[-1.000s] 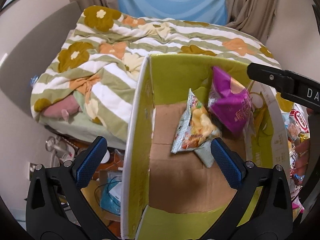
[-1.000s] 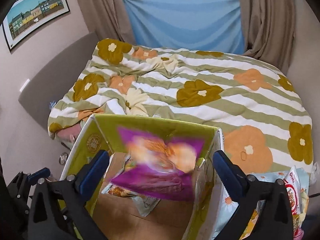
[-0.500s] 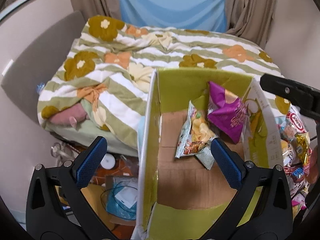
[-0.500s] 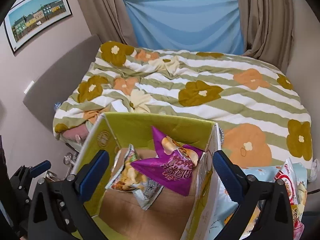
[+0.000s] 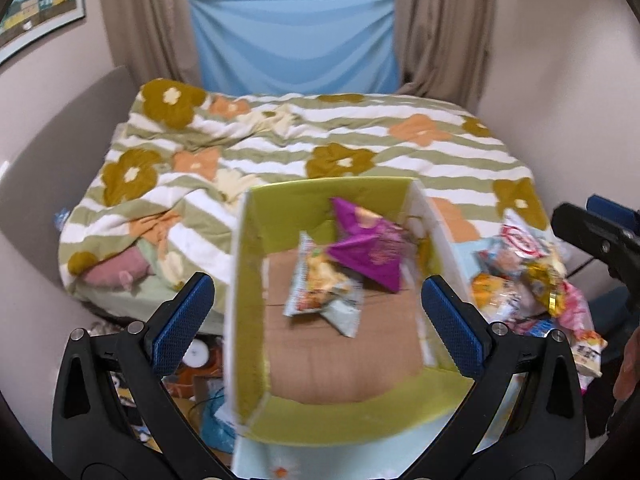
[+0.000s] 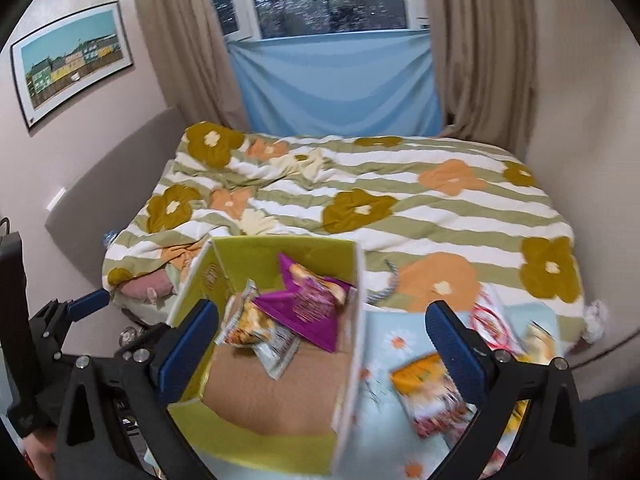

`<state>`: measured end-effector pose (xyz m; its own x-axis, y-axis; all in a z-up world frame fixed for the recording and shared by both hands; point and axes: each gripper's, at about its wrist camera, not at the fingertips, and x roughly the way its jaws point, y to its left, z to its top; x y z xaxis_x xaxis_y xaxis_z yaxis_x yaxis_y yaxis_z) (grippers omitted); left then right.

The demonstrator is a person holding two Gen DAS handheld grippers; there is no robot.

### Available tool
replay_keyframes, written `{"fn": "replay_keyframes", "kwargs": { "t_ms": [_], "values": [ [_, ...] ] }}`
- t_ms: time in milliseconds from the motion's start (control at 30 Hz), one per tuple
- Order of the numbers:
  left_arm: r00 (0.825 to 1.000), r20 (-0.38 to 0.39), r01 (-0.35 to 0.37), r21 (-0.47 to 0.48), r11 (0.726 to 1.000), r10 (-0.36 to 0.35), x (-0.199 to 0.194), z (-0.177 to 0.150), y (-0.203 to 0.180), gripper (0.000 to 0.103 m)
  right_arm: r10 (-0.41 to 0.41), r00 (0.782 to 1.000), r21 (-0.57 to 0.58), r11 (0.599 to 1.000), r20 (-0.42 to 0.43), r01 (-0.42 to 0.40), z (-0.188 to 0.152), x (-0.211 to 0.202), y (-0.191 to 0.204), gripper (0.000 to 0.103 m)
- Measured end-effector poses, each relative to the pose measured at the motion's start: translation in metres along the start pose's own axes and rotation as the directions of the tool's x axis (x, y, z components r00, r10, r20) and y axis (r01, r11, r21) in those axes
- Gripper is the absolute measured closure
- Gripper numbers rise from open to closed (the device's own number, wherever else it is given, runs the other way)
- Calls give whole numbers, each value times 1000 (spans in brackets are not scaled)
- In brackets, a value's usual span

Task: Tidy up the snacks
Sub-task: 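Grasp the yellow-green lemon snack bag with the left tool while the right tool grasps a pink bag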

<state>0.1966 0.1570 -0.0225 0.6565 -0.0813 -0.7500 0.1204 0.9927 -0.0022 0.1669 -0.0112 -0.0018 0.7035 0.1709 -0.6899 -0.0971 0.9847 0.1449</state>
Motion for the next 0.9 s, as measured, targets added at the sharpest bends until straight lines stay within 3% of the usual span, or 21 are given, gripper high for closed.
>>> {"fn": "replay_keyframes", "kwargs": {
  "t_ms": [233,467,567,900],
  "values": [
    [998,10,58,49,997,-58,-22,-20,-64,0,-63,997,52,997,37,61,-38,-63,-67,0],
    [993,-53,108,66,992,-105,-28,-60,-144,0,-87,996,40,995,23,86,-88,-105,-137,0],
    [988,-91,130,85,988,-122,-26,-85,-182,0,-66,998,29,997,7,66,-109,-111,-160,0],
    [974,-168,170,99,980,-152,-11,-169,-258,0,-19,996,24,999,-89,22,-205,-105,-227,0]
  ]
}}
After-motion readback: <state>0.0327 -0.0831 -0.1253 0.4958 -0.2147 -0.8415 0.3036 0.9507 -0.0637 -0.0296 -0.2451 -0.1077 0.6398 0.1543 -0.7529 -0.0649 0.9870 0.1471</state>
